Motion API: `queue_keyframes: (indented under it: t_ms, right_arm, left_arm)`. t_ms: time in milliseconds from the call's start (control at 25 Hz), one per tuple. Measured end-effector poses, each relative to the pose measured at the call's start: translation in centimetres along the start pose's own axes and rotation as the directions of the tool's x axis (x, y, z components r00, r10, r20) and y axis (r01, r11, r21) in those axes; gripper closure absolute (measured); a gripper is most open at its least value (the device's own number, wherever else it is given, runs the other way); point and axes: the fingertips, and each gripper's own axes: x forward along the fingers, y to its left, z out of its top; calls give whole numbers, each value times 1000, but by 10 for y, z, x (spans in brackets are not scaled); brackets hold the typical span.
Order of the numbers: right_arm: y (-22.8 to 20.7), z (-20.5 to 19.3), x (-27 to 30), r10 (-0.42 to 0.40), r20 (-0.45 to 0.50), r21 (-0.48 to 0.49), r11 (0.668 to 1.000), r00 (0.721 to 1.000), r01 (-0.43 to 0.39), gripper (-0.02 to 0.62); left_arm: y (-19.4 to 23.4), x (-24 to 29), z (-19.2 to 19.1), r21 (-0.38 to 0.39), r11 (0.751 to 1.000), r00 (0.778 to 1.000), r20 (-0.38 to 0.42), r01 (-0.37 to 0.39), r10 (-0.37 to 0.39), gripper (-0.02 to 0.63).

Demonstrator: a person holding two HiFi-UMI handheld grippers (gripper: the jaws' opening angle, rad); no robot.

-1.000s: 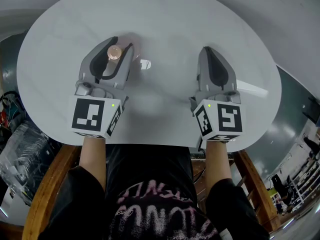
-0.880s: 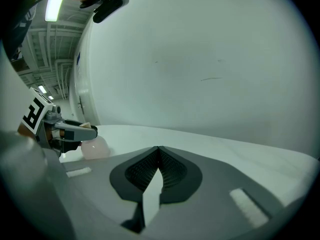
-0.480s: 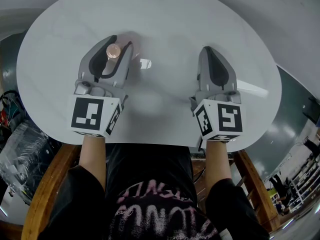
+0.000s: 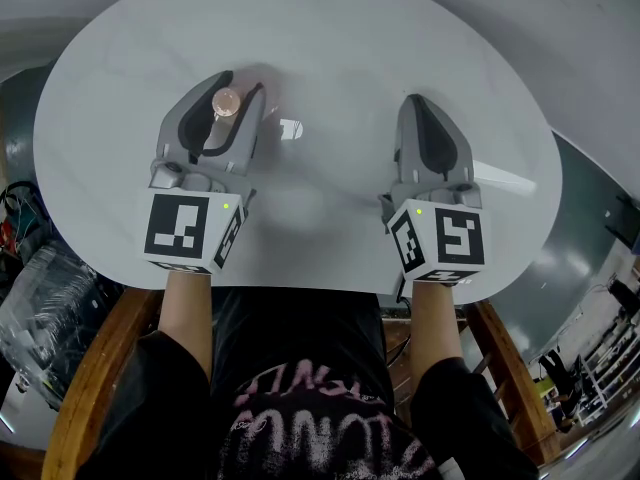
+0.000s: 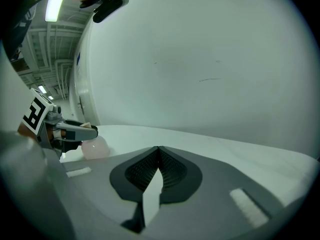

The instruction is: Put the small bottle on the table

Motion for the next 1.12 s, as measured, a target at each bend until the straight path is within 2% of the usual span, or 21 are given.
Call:
queue_keyframes:
  t_ms: [1120]
  right_arm:
    - [-2,15,-6,1,29,-9,1000,1000,-1,584]
  left_arm:
    - [1,-2,12,4,1000,1000,15,-18,18,471]
